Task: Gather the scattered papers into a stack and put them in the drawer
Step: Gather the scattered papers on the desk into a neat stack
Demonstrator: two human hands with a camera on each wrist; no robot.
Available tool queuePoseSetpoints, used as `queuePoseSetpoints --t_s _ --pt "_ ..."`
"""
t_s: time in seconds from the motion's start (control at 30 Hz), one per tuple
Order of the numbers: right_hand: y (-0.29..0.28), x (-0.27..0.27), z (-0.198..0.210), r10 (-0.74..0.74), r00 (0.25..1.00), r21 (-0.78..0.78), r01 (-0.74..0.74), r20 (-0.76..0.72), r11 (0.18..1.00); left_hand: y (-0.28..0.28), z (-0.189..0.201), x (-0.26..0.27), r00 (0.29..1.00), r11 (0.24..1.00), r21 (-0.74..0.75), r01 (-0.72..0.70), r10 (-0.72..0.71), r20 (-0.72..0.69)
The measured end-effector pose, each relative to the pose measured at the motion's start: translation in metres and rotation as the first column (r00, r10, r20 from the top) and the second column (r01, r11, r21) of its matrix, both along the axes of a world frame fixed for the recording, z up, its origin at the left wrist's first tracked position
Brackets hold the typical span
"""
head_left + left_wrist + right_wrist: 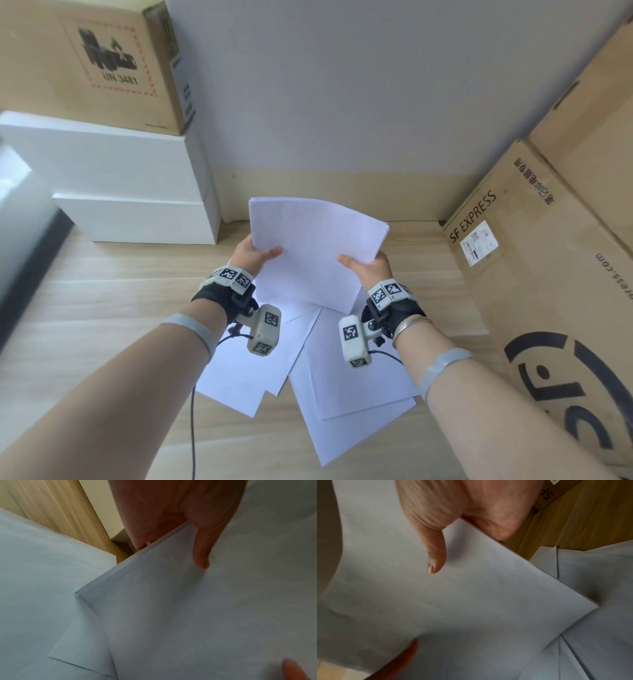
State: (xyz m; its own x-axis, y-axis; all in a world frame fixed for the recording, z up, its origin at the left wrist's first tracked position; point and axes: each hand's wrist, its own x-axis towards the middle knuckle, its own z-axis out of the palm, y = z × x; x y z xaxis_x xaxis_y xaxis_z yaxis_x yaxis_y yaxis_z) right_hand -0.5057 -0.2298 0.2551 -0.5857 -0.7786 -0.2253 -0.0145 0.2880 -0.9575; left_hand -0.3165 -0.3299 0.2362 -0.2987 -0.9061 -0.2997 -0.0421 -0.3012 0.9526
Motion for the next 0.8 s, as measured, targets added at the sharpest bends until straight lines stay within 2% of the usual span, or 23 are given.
queuePoseSetpoints --t_s 0.07,0.13,0.23,0.33,0.47,0.57,0.7,0.8 --pt "0.000 0.001 0.005 -0.021 1.000 -0.007 0.021 -0.009 1.000 0.002 0.000 -0.001 0.999 0.999 -0.044 -0.025 0.027 0.039" --pt "0.000 -0.001 0.009 -0.029 1.000 -0.016 0.029 -0.002 0.999 -0.001 0.004 0.003 0.999 0.997 -0.064 -0.037 0.036 -0.022" --pt "0.003 -0.002 0.006 0.010 1.000 -0.027 -0.010 0.021 1.000 -0.004 0.003 0.015 0.996 0.998 -0.031 0.049 -0.052 -0.078" --pt "0.010 0.004 -0.004 0.063 0.998 0.070 -0.064 0.017 0.996 0.000 -0.010 0.020 0.989 0.989 0.064 0.133 -0.137 0.061" --pt "0.013 0.016 -0.018 0.069 0.997 0.184 -0.072 0.019 0.980 0.009 -0.024 0.017 0.952 0.992 0.058 0.113 -0.125 0.281" --pt "0.010 0.016 -0.022 0.015 1.000 0.195 -0.019 0.019 0.981 0.011 -0.023 0.014 0.958 0.998 0.008 0.063 -0.063 0.280" --pt "0.013 0.015 -0.034 -0.001 0.999 0.210 -0.007 0.040 0.978 0.011 -0.031 0.023 0.983 0.996 0.065 0.064 -0.074 0.166" --pt "0.018 0.020 -0.055 0.048 0.999 0.299 -0.053 0.025 0.953 0.017 -0.039 0.024 0.959 0.993 0.092 0.078 -0.100 0.265"
